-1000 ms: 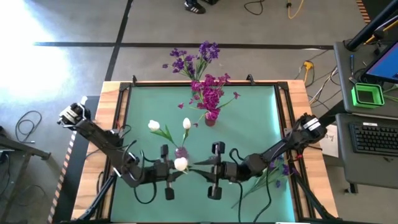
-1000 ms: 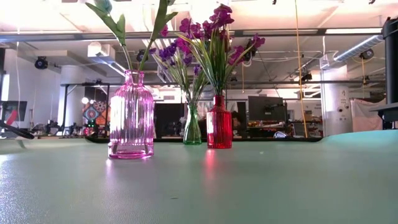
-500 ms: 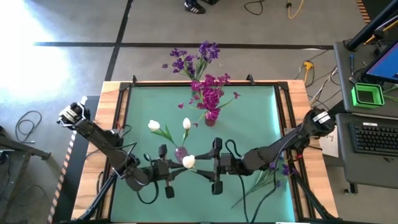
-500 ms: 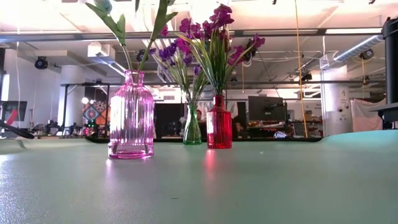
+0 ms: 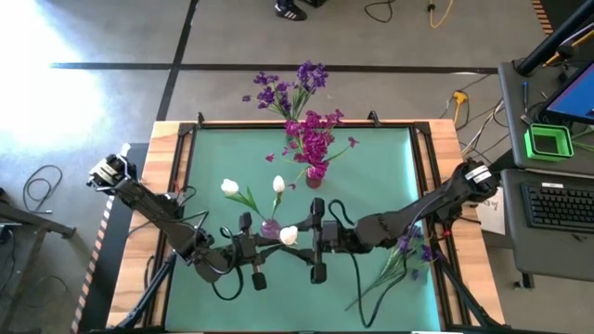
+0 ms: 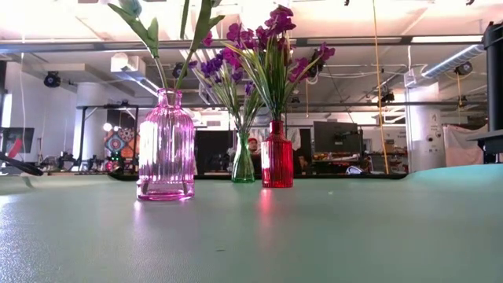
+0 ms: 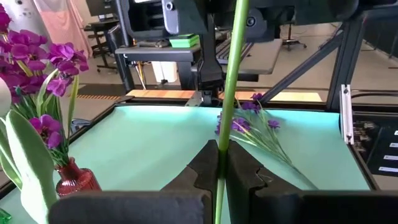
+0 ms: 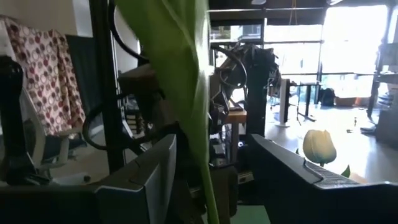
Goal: Sort flowers into vase by color
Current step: Put the white flower into the purple vase
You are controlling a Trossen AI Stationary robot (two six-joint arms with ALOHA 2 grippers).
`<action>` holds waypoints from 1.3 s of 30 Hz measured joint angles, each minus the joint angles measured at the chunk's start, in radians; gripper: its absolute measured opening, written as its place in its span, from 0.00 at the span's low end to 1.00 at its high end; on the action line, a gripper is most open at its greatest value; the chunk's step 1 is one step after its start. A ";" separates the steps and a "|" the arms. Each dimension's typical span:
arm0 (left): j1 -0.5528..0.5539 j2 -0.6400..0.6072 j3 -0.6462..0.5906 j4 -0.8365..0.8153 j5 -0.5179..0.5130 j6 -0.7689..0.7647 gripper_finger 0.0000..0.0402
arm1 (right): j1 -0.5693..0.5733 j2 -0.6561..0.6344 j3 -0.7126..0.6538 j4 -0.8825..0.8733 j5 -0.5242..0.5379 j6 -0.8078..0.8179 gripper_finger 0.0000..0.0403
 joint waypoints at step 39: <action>-0.134 -0.481 0.000 -0.338 0.030 0.027 0.42 | -0.066 0.006 0.040 -0.062 0.105 -0.027 0.03</action>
